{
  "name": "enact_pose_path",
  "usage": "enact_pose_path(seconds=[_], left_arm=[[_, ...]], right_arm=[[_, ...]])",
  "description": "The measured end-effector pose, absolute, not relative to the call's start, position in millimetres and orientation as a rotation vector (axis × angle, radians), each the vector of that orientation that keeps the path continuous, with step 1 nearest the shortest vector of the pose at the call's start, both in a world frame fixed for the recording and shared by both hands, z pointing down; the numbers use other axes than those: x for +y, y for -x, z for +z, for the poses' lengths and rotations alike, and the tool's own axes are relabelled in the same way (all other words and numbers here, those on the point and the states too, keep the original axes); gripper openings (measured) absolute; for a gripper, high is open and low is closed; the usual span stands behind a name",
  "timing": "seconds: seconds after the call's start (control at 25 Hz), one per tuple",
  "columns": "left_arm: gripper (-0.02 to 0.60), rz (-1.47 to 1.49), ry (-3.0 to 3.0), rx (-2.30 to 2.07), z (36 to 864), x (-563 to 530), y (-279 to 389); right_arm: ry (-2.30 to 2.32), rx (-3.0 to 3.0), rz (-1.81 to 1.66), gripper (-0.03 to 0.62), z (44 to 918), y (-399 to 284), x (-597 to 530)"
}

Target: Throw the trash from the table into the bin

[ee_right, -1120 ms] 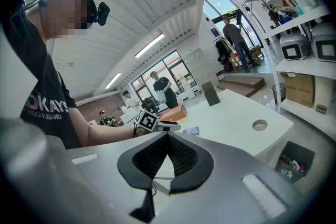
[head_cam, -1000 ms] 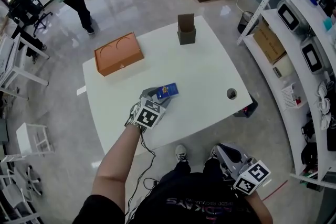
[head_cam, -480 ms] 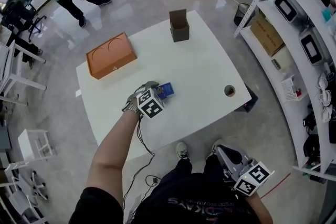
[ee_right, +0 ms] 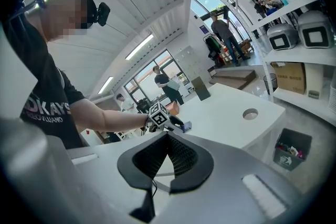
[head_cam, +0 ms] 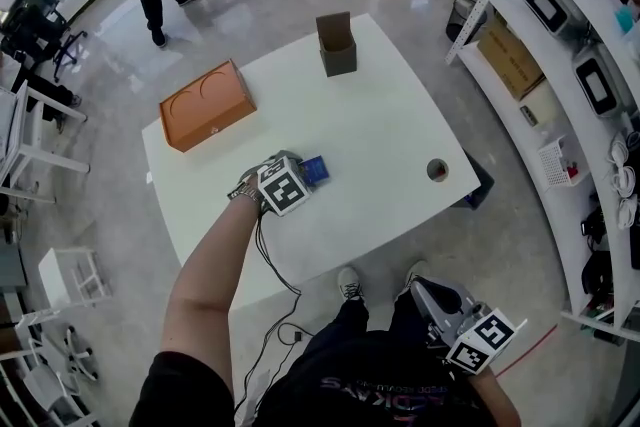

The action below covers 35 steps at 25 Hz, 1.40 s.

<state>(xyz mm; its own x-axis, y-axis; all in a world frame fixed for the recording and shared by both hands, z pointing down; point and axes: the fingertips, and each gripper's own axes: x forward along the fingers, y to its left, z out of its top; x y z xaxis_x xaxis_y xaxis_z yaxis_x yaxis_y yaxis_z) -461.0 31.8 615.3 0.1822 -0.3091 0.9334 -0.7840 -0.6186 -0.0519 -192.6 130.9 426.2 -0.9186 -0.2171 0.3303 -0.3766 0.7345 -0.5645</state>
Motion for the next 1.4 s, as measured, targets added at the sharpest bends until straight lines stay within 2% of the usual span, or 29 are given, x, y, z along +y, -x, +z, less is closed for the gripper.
enact_pose_path(seconds=[0.28,0.76,1.4], left_arm=[[0.258,1.377,-1.991,-0.978,616,30,464],[0.247,1.274,-1.970,-1.144,609,37,466],[0.245,0.533,-2.079,-1.409,491,42,396]], right_arm=[[-0.468,-2.690,0.967,0.000,428,190,131],[-0.462,-2.704,0.965,0.000,424,185,133],[-0.458,-2.761,0.937,0.000,407,183,148]])
